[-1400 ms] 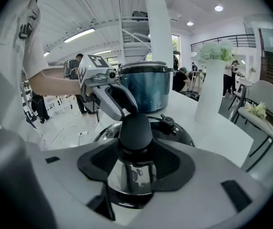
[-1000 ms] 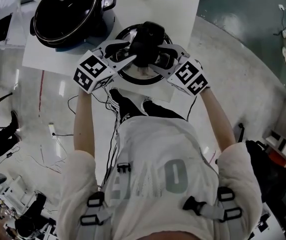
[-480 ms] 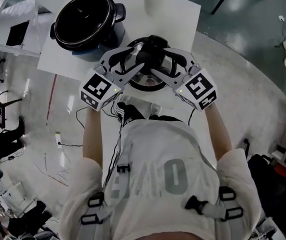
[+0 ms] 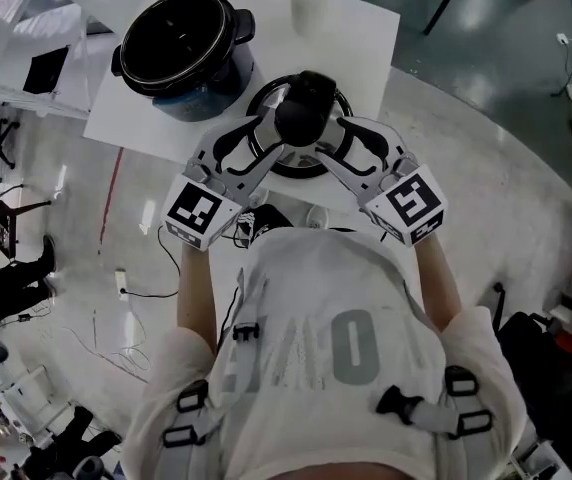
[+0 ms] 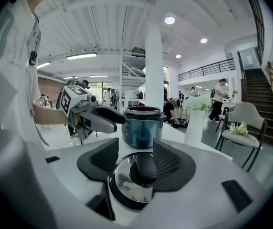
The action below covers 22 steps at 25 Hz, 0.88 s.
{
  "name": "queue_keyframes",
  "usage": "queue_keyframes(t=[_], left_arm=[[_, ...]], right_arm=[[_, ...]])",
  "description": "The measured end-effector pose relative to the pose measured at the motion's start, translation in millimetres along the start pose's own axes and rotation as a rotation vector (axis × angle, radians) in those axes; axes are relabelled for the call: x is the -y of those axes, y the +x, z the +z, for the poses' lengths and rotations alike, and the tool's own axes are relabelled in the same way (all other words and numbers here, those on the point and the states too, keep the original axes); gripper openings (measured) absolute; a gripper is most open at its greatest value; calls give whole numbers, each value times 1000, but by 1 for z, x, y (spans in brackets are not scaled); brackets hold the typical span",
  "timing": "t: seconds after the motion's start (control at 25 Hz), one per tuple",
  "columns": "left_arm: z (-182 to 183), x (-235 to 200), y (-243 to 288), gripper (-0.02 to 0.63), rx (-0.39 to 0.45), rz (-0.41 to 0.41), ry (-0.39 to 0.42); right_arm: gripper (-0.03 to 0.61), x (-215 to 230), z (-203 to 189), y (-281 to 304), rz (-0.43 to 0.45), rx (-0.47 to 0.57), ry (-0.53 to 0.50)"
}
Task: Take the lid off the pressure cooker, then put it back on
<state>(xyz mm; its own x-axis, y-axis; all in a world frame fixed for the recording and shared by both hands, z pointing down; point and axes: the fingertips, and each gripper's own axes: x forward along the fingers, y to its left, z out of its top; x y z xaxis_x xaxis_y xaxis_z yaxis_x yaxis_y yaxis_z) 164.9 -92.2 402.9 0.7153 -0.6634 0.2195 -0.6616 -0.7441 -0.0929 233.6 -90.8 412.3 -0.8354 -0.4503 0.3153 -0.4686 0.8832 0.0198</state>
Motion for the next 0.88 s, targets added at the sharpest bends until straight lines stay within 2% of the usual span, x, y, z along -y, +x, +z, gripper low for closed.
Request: queue_keyframes(t=[0.16,0.24,0.32,0.36,0.44,0.56,0.68,0.76,0.88], left_arm=[[-1,1,-1,192,-14,0,22],[-4,2,-1,192,-30,-28,11],[-11,2,4,258,-69,-71,5],[-15,-1,9,267,-87,-85,16],[-26,-10,22,271,-115,-103,23],[-50,-24,40,276,-152,-155,-61],[-66,-29,54,313,-155,-220,-161],[-81,-31,60,336,-189,-250,-168],[-109,-31,67,356,-277,-289,-128]], right_arm=[[230,0,3,2,-2,8,-4],[230,0,4,4,8,1,-16],[263,2,1,10,30,-27,-39],[293,4,-2,14,40,-47,-53],[298,10,-11,23,50,-86,-72],[298,17,-31,38,65,-146,-72],[296,19,-56,50,87,-218,-69],[298,21,-73,61,96,-259,-68],[298,27,-96,74,99,-300,-55]])
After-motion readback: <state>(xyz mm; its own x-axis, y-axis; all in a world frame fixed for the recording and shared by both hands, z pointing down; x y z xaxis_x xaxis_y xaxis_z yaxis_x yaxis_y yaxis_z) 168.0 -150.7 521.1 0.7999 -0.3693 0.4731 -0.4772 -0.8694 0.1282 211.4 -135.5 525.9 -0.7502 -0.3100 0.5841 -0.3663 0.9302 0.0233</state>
